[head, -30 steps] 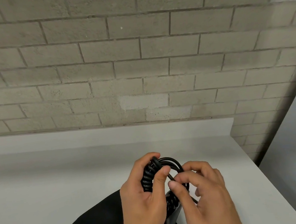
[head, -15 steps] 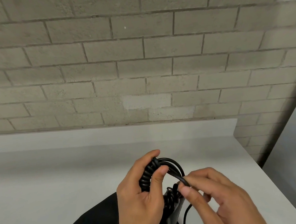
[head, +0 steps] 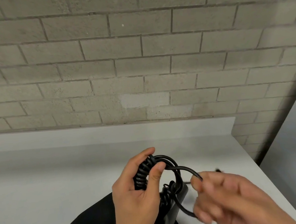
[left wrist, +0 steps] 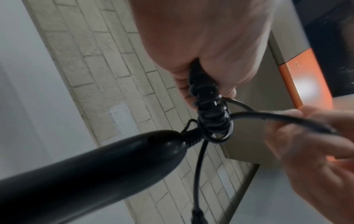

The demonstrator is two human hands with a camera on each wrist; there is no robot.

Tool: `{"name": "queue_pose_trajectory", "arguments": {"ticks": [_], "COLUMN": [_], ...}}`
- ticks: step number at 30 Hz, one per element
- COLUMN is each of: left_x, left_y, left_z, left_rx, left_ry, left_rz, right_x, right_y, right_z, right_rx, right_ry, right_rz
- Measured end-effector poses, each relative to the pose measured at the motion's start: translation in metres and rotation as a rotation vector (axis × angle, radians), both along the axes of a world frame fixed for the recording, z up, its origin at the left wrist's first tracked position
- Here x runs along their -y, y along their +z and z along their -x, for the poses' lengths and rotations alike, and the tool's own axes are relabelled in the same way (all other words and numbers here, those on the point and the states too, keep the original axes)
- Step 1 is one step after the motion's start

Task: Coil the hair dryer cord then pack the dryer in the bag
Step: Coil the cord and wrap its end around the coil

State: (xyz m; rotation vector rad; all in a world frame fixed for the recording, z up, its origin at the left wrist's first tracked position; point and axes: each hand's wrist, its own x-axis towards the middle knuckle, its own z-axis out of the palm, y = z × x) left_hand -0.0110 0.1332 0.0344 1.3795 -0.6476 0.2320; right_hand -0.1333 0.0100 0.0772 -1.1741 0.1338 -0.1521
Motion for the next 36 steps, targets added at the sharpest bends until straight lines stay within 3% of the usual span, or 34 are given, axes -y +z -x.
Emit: {"name": "queue_pose_trajectory", "arguments": {"ticks": [3, 5, 11, 13, 16, 17, 19, 20, 21, 22, 23, 24, 26, 28, 31, 34, 36], "left_x": [-0.004, -0.004, 0.002, 0.002, 0.002, 0.002, 0.002, 0.002, 0.002, 0.002, 0.002, 0.002, 0.001, 0.0, -0.002, -0.001, 0.0], "left_y": [0.002, 0.003, 0.003, 0.0, 0.0, 0.0, 0.0, 0.0, -0.001, -0.001, -0.001, 0.0, 0.001, 0.001, 0.002, 0.002, 0.001], "left_z": [-0.003, -0.002, -0.003, -0.006, -0.008, -0.009, -0.009, -0.009, -0.01, -0.01, -0.01, -0.01, -0.009, -0.007, -0.005, -0.001, 0.0], "left_rx": [-0.041, -0.049, -0.073, -0.096, -0.111, -0.116, -0.129, -0.132, -0.133, -0.132, -0.129, -0.129, -0.128, -0.117, -0.056, 0.007, 0.02], "left_ry": [0.012, 0.004, 0.001, 0.006, 0.012, 0.014, 0.019, 0.022, 0.026, 0.027, 0.025, 0.02, 0.012, 0.007, -0.01, -0.031, -0.056], "left_rz": [0.039, 0.044, 0.056, 0.062, 0.069, 0.068, 0.069, 0.074, 0.081, 0.084, 0.087, 0.089, 0.083, 0.069, 0.023, -0.018, -0.037], "right_x": [0.002, 0.001, -0.007, 0.002, 0.015, 0.017, 0.021, 0.02, 0.016, 0.01, 0.009, 0.01, 0.013, 0.016, 0.017, 0.019, 0.023], "right_y": [-0.026, -0.046, -0.056, -0.062, -0.073, -0.076, -0.091, -0.096, -0.096, -0.086, -0.075, -0.083, -0.091, -0.079, -0.049, -0.031, -0.02], "right_z": [-0.001, -0.001, 0.007, 0.008, 0.008, 0.01, 0.01, 0.009, 0.01, 0.006, 0.009, 0.009, 0.011, 0.016, 0.034, 0.029, 0.032], "right_rx": [0.153, 0.153, 0.129, 0.087, 0.22, 0.225, 0.079, 0.081, 0.199, 0.265, 0.118, 0.112, 0.263, 0.348, 0.294, 0.341, 0.215], "right_ry": [-0.124, -0.211, -0.348, -0.267, -0.089, -0.05, -0.059, 0.007, 0.09, 0.019, -0.3, -0.3, -0.282, -0.344, -0.455, -0.423, -0.573], "right_rz": [0.409, 0.44, 0.102, -0.104, -0.448, -0.457, -0.222, -0.235, -0.31, -0.381, -0.336, -0.373, -0.319, -0.285, -0.427, -0.202, 0.084]}}
